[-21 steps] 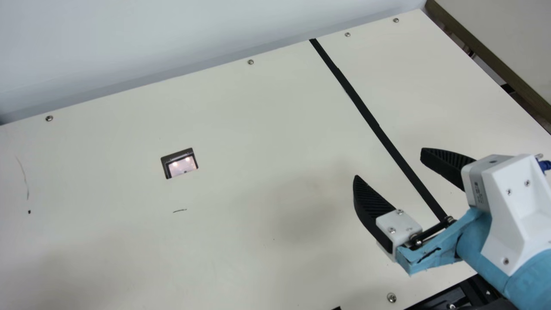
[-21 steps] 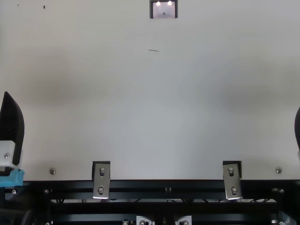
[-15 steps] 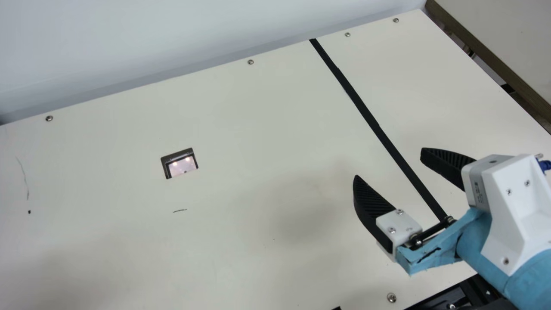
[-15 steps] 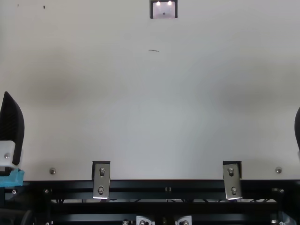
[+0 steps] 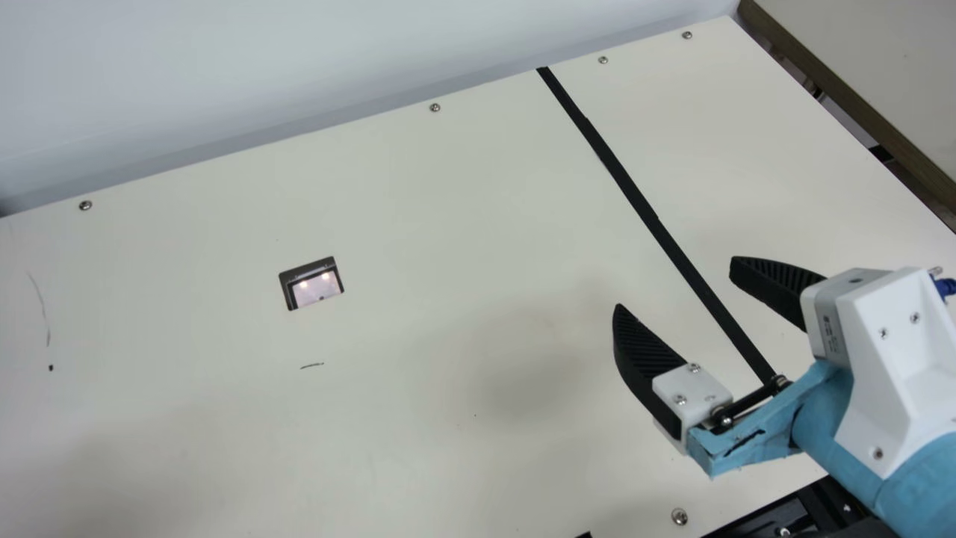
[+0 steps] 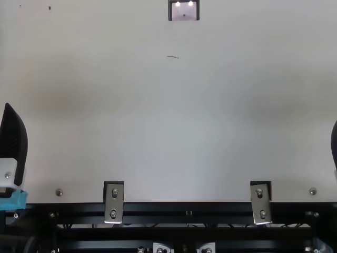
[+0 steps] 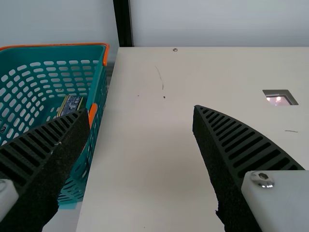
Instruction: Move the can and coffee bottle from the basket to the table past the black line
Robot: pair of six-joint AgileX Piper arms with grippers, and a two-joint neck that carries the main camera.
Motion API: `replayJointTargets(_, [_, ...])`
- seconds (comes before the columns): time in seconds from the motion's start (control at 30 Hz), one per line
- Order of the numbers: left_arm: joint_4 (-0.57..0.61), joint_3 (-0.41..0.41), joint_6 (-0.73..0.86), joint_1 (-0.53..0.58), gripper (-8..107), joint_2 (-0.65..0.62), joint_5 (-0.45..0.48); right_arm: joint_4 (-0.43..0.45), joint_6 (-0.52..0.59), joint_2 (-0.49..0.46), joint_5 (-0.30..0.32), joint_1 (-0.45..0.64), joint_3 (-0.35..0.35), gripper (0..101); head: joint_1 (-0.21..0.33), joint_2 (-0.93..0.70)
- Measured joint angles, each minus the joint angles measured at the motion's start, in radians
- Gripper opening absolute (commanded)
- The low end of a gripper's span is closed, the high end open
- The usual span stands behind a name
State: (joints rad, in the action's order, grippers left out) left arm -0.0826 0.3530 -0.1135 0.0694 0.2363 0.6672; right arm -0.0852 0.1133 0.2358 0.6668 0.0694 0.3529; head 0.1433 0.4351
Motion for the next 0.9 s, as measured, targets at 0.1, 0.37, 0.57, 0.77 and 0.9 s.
replayJointTargets(0.1, [0.0, 0.0, 0.0, 0.0, 90, 0.0, 0.0, 0.0, 0.0, -0.001, 0.0, -0.001, 0.0, 101, -0.005, 0.0])
replayJointTargets(0.37, [0.0, 0.0, 0.0, 0.0, 90, 0.0, 0.0, 0.018, -0.025, 0.041, -0.014, 0.004, 0.071, 101, 0.0, 0.0])
replayJointTargets(0.57, [0.0, 0.0, 0.0, 0.0, 90, 0.0, 0.0, 0.034, -0.063, 0.102, 0.007, -0.006, 0.204, 101, -0.005, 0.0])
replayJointTargets(0.77, [0.0, 0.0, 0.0, 0.0, 90, 0.0, 0.0, 0.044, -0.12, 0.143, 0.115, -0.03, 0.374, 101, -0.005, 0.0])
replayJointTargets(0.9, [0.0, 0.0, 0.0, 0.0, 90, 0.0, 0.0, 0.044, -0.176, 0.147, 0.226, -0.062, 0.492, 101, 0.0, 0.0])
